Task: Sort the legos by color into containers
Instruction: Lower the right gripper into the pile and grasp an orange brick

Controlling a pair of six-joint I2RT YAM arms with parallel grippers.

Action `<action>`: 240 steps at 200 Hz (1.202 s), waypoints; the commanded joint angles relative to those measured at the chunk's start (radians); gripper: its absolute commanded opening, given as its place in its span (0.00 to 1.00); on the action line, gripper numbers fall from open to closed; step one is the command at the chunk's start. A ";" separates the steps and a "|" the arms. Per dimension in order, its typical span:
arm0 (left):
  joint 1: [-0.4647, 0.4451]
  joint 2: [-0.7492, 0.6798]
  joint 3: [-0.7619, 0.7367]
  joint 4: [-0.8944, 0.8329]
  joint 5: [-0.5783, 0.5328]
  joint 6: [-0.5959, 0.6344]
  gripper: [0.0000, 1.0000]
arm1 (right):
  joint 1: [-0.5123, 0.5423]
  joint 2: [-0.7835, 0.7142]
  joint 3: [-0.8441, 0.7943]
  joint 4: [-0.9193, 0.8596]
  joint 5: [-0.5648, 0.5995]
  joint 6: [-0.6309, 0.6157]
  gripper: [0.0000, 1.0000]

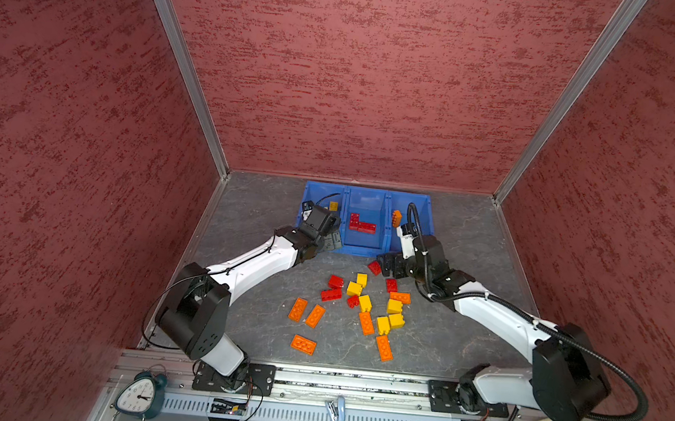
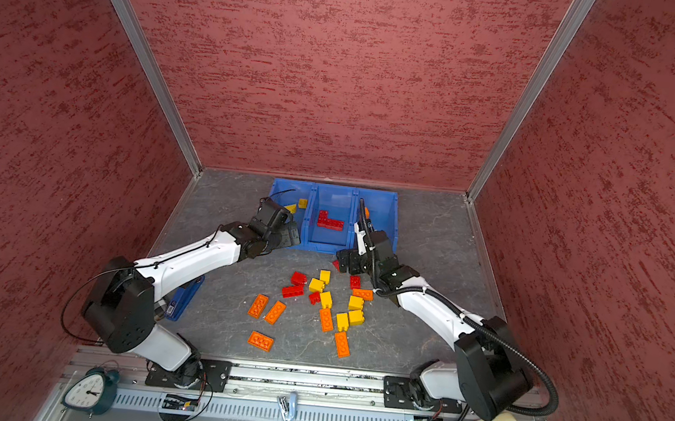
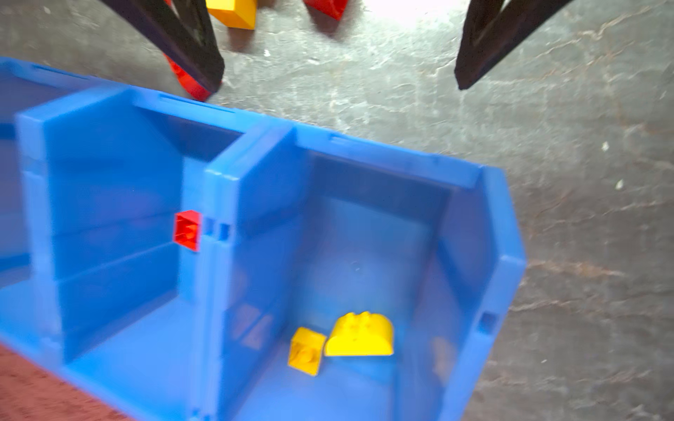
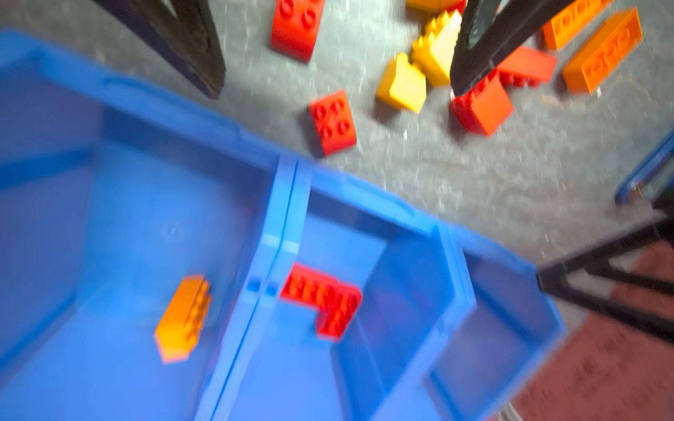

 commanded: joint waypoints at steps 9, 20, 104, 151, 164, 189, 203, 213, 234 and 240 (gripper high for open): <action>-0.003 -0.052 -0.032 -0.013 -0.099 -0.071 1.00 | 0.038 0.003 0.012 -0.228 0.020 0.111 0.92; -0.003 -0.061 -0.044 0.012 -0.108 -0.080 1.00 | 0.039 0.008 0.005 -0.259 0.022 0.158 0.88; -0.011 -0.056 -0.065 0.080 -0.118 -0.062 1.00 | 0.045 0.147 0.043 -0.426 0.168 0.258 0.81; -0.011 -0.019 -0.039 0.065 -0.105 -0.058 1.00 | 0.048 0.215 0.058 -0.429 0.131 0.321 0.86; -0.011 -0.007 -0.028 0.053 -0.106 -0.056 1.00 | 0.049 0.228 0.060 -0.428 0.112 0.325 0.86; -0.013 0.010 -0.019 0.048 -0.106 -0.055 1.00 | 0.057 0.246 0.057 -0.450 0.129 0.329 0.80; -0.014 0.016 -0.016 0.045 -0.103 -0.057 1.00 | 0.058 0.246 0.051 -0.462 0.147 0.325 0.72; -0.016 0.021 -0.015 0.045 -0.100 -0.058 1.00 | 0.058 0.242 0.048 -0.467 0.158 0.322 0.67; -0.021 0.028 -0.008 0.043 -0.099 -0.046 1.00 | 0.058 0.215 0.045 -0.467 0.187 0.319 0.60; -0.024 0.029 -0.005 0.042 -0.104 -0.041 1.00 | 0.058 0.206 0.051 -0.469 0.198 0.317 0.59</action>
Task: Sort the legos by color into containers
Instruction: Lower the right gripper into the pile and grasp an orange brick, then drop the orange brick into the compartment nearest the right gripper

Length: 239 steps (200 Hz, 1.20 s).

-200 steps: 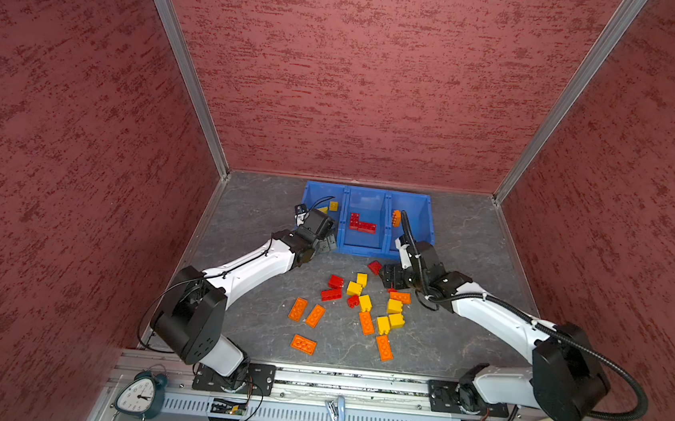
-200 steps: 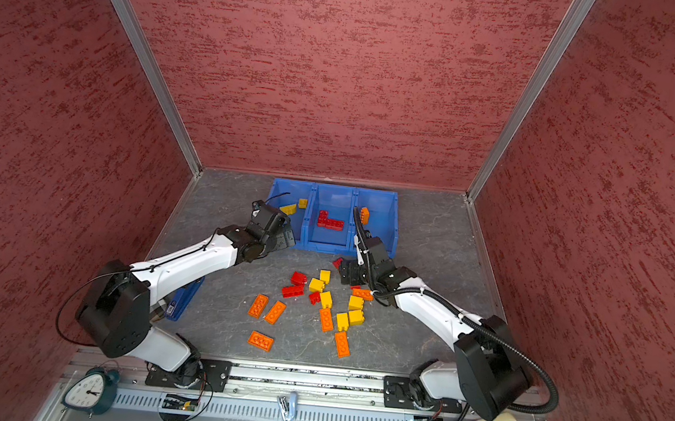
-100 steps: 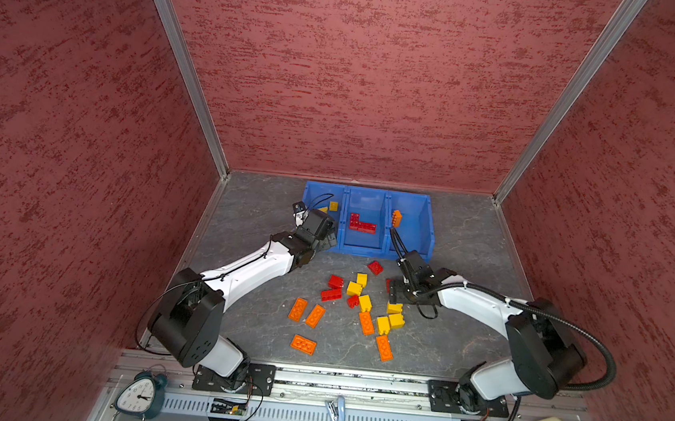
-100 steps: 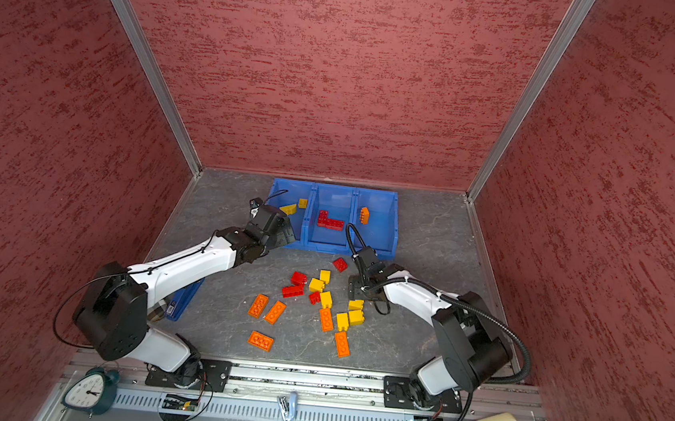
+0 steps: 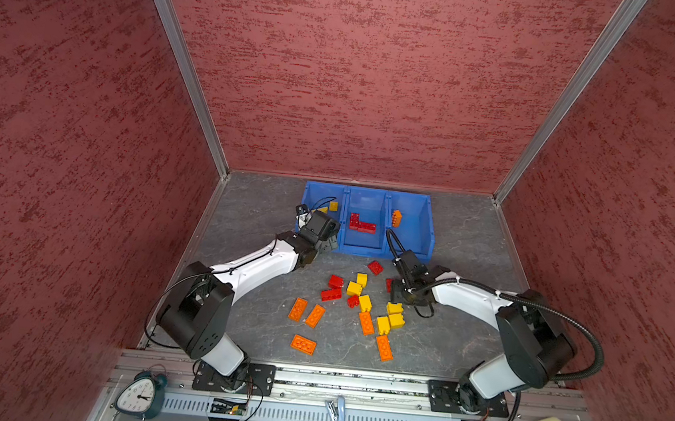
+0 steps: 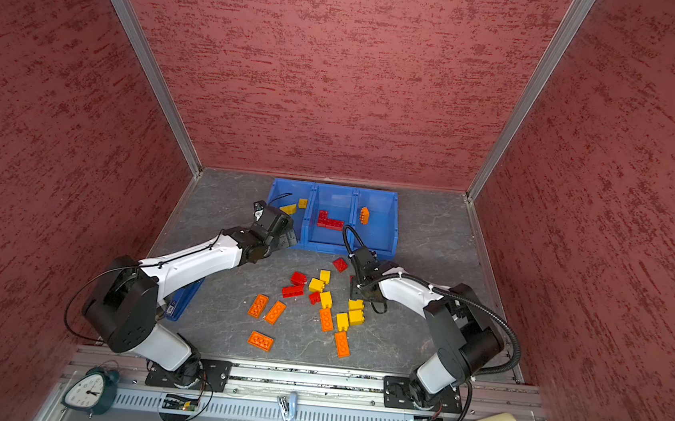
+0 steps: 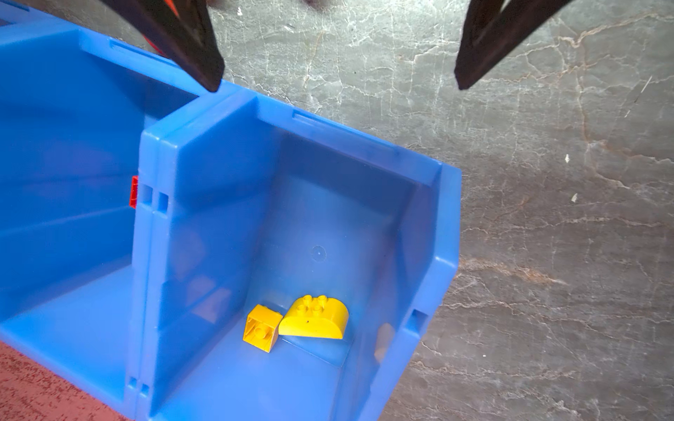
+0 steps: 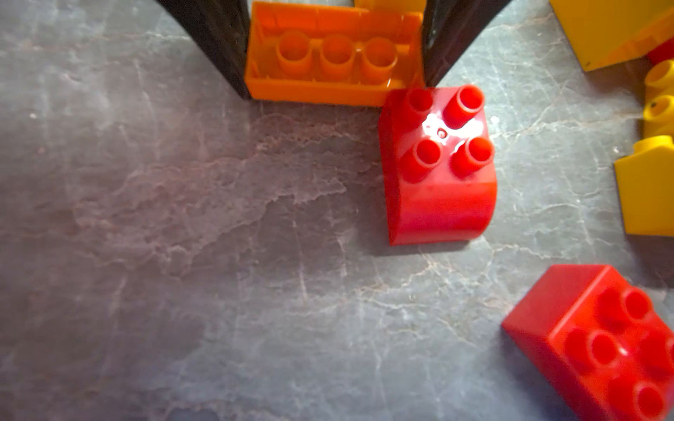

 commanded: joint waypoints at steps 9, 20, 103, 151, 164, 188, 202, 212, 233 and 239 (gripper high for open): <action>-0.016 0.023 0.043 -0.020 -0.011 0.026 1.00 | 0.007 -0.030 0.007 -0.044 0.064 0.005 0.58; -0.019 0.028 0.049 -0.026 -0.017 0.033 1.00 | 0.008 -0.050 0.014 -0.040 0.081 0.001 0.57; -0.081 0.016 0.041 -0.013 0.009 0.172 0.99 | -0.107 -0.086 0.113 0.389 0.176 -0.045 0.59; -0.090 0.013 0.021 -0.062 0.031 0.175 1.00 | -0.177 0.121 0.288 0.483 0.176 -0.096 0.60; -0.105 0.002 0.012 -0.073 -0.014 0.166 1.00 | -0.183 0.168 0.319 0.488 0.205 -0.095 0.60; -0.119 -0.033 -0.029 -0.068 -0.019 0.183 0.99 | -0.190 0.222 0.347 0.488 0.228 -0.077 0.66; -0.122 -0.043 -0.043 -0.090 -0.006 0.196 1.00 | -0.192 0.235 0.353 0.483 0.227 -0.068 0.73; -0.125 -0.049 -0.052 -0.111 0.002 0.205 1.00 | -0.192 0.234 0.350 0.482 0.227 -0.061 0.76; -0.134 -0.055 -0.073 -0.121 0.056 0.234 1.00 | -0.193 0.215 0.334 0.481 0.239 -0.062 0.81; -0.136 -0.055 -0.078 -0.120 0.076 0.240 1.00 | -0.192 0.206 0.326 0.485 0.239 -0.067 0.83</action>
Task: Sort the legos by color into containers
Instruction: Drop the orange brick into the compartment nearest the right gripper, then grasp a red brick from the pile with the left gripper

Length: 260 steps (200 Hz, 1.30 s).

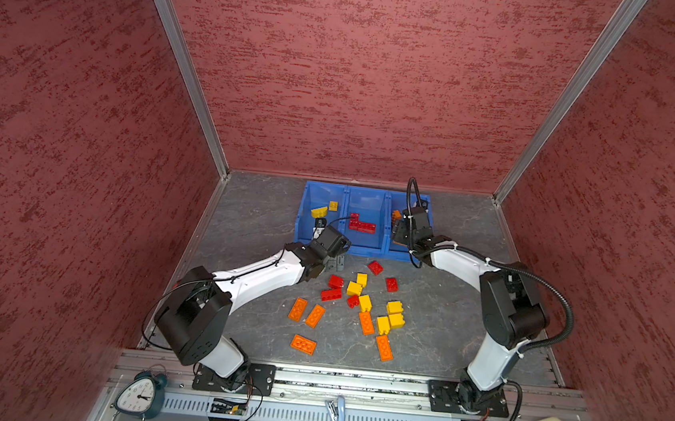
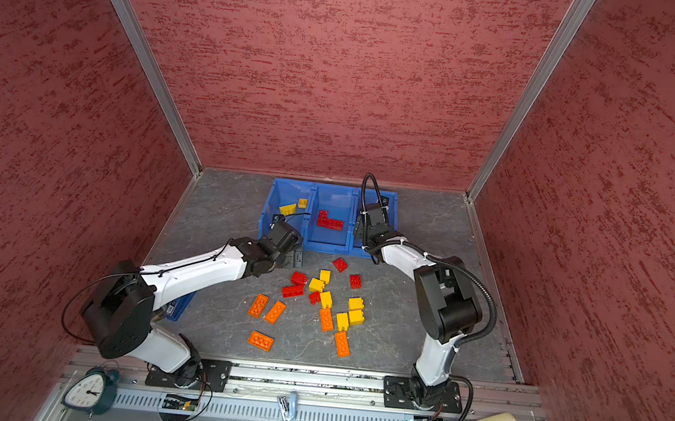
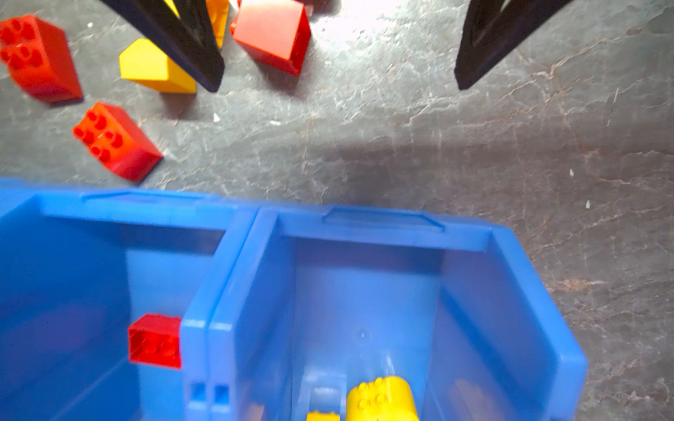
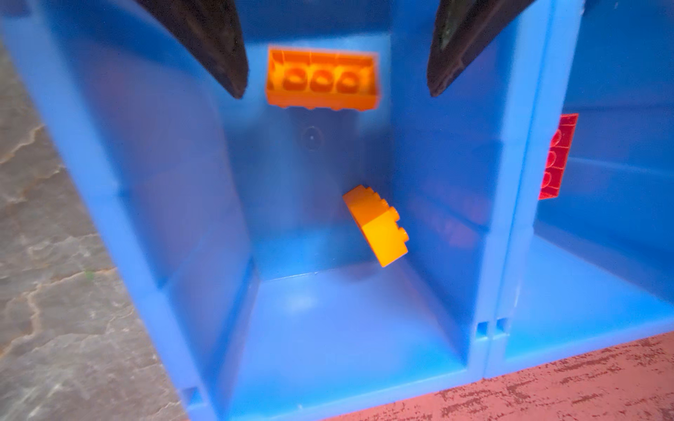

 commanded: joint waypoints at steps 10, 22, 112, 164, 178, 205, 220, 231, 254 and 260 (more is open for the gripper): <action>-0.012 -0.016 -0.026 -0.029 0.088 0.059 1.00 | -0.002 -0.041 -0.015 0.040 0.027 -0.012 0.84; -0.016 -0.006 -0.025 -0.029 0.116 0.072 1.00 | -0.001 -0.061 -0.034 0.053 0.018 -0.024 0.86; -0.022 0.153 0.049 -0.032 0.267 0.155 0.81 | -0.011 -0.254 -0.235 0.144 -0.041 -0.081 0.99; -0.035 0.243 0.091 -0.044 0.281 0.157 0.71 | -0.016 -0.290 -0.261 0.120 -0.048 -0.087 0.99; -0.039 0.255 0.091 -0.044 0.291 0.159 0.67 | -0.016 -0.300 -0.259 0.117 -0.047 -0.090 0.99; -0.039 0.278 0.091 -0.046 0.309 0.161 0.58 | -0.017 -0.315 -0.249 0.108 -0.061 -0.105 0.99; -0.040 0.280 0.093 -0.045 0.308 0.158 0.54 | -0.016 -0.331 -0.248 0.107 -0.077 -0.113 0.99; -0.040 0.276 0.092 -0.040 0.305 0.157 0.51 | -0.017 -0.345 -0.254 0.110 -0.091 -0.126 0.99; -0.039 0.263 0.094 -0.031 0.290 0.150 0.46 | -0.017 -0.391 -0.278 0.131 -0.128 -0.150 0.99; -0.039 0.258 0.097 -0.030 0.289 0.150 0.45 | -0.016 -0.402 -0.289 0.139 -0.136 -0.157 0.99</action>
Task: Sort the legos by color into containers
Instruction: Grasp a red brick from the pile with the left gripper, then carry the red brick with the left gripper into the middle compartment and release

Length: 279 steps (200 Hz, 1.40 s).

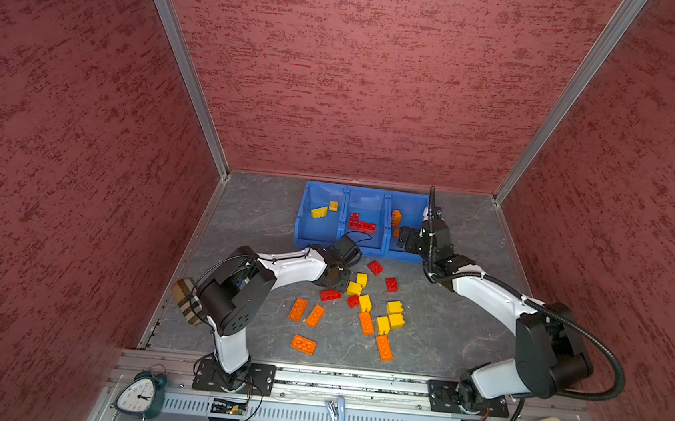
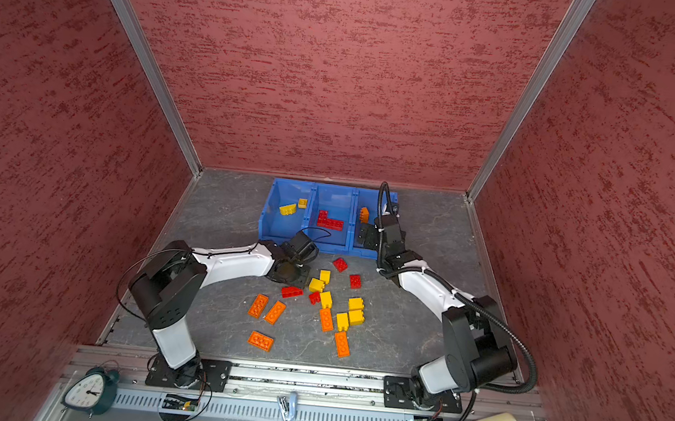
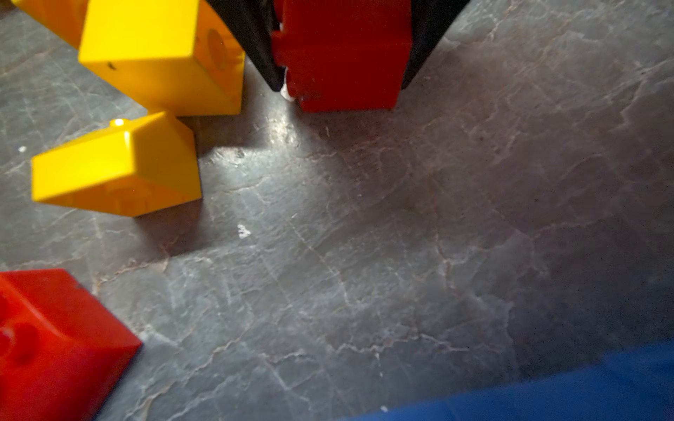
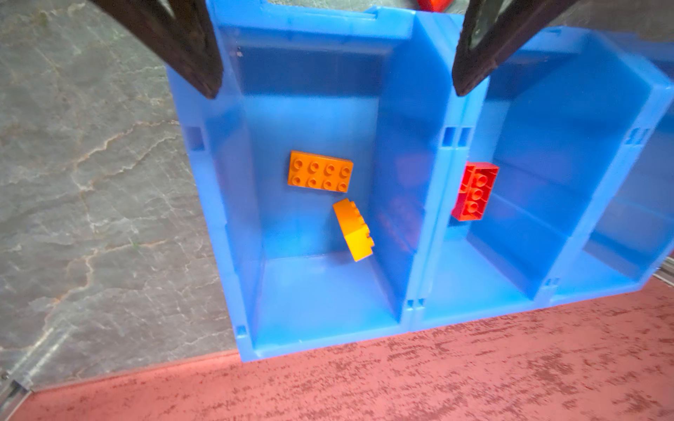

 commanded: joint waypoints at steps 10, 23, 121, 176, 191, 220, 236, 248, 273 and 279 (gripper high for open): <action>-0.005 -0.017 0.032 0.007 -0.012 -0.001 0.44 | -0.007 -0.081 -0.039 0.039 -0.055 -0.055 0.99; -0.005 -0.033 0.063 -0.014 -0.024 -0.006 0.43 | -0.007 -0.098 -0.047 0.019 -0.046 -0.059 0.99; -0.006 0.144 0.504 0.025 -0.268 -0.079 0.40 | -0.006 -0.145 -0.125 0.181 -0.260 0.117 0.99; 0.002 0.368 0.757 -0.060 -0.280 -0.058 0.40 | -0.006 -0.185 -0.099 0.094 -0.172 0.086 0.99; 0.004 0.420 0.812 -0.080 -0.272 -0.060 0.41 | -0.006 -0.207 -0.108 0.083 -0.158 0.089 0.99; 0.005 0.497 0.905 -0.117 -0.270 -0.060 0.44 | -0.006 -0.265 -0.178 0.137 -0.123 0.118 0.99; 0.007 0.518 0.938 -0.137 -0.270 -0.064 0.50 | -0.008 -0.288 -0.215 0.173 -0.171 0.090 0.99; 0.008 0.517 0.943 -0.140 -0.258 -0.064 0.57 | -0.007 -0.293 -0.221 0.161 -0.184 0.084 0.99; 0.004 0.487 0.928 -0.130 -0.229 -0.060 0.68 | -0.007 -0.302 -0.234 0.157 -0.241 0.044 0.99; 0.002 0.475 0.918 -0.127 -0.226 -0.059 0.70 | -0.007 -0.306 -0.241 0.161 -0.247 0.037 0.99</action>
